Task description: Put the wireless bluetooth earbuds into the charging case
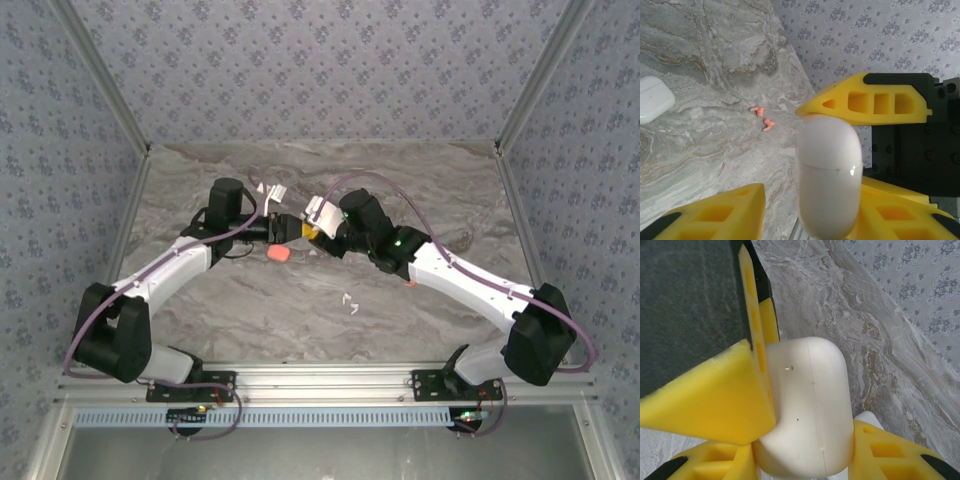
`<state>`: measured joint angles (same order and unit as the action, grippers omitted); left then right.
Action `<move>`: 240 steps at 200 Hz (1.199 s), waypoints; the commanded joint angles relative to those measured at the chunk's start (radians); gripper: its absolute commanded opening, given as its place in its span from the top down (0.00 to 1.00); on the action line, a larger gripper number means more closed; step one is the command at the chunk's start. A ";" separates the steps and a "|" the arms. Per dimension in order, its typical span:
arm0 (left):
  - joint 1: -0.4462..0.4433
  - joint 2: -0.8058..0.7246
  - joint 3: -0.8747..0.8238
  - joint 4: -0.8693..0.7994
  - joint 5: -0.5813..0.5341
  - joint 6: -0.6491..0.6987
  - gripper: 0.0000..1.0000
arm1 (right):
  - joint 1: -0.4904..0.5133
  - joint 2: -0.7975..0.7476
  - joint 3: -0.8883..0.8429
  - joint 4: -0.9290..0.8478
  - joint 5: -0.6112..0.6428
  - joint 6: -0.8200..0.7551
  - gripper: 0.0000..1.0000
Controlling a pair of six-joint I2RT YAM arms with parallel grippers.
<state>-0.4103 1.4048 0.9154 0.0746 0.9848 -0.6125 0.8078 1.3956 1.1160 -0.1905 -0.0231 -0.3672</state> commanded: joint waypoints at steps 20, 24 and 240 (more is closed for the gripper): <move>-0.015 0.014 0.045 0.037 0.033 0.008 0.63 | 0.007 0.018 0.020 0.017 -0.020 0.007 0.65; -0.015 0.016 0.046 0.037 0.033 0.007 0.63 | 0.007 0.020 0.023 0.016 -0.020 0.007 0.65; -0.145 -0.252 -0.141 0.402 -0.264 0.444 1.00 | -0.297 -0.392 -0.281 0.333 -0.466 0.564 0.04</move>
<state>-0.5331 1.1900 0.7780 0.3721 0.7746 -0.2996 0.5098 1.0210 0.8509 0.0357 -0.4068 0.1070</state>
